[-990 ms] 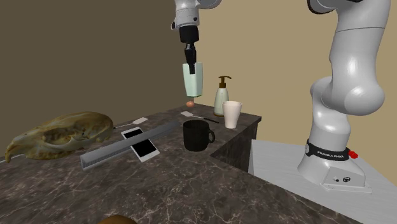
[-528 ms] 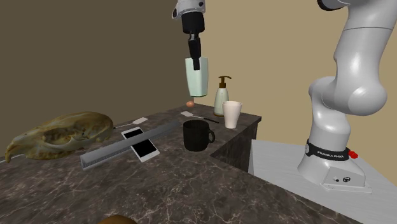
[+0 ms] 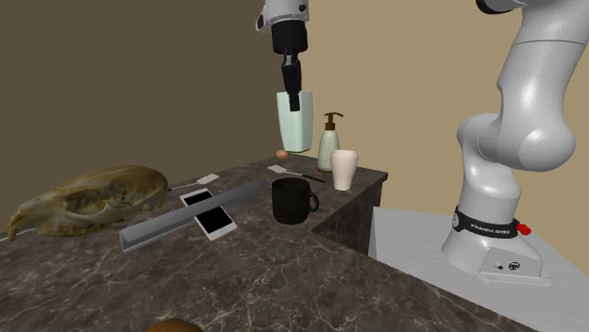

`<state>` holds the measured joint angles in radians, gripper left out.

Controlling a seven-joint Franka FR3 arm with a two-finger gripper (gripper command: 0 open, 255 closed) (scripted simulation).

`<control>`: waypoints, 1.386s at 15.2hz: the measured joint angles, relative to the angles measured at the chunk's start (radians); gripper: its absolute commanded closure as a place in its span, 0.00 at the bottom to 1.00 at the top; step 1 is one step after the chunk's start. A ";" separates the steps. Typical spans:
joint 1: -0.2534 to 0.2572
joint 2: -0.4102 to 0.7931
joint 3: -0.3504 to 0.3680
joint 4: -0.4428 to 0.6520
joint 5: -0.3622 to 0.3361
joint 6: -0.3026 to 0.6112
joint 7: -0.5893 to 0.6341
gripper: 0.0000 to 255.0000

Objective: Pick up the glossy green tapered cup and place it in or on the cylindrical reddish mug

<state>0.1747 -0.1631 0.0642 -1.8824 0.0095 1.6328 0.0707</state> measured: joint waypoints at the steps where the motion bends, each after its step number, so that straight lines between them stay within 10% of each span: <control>1: 0.001 -0.002 0.001 -0.015 0.001 0.013 0.002 1.00; 21: 0.001 0.015 0.002 -0.222 0.000 0.237 0.001 1.00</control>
<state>0.1759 -0.1482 0.0663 -2.1045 0.0095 1.8699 0.0720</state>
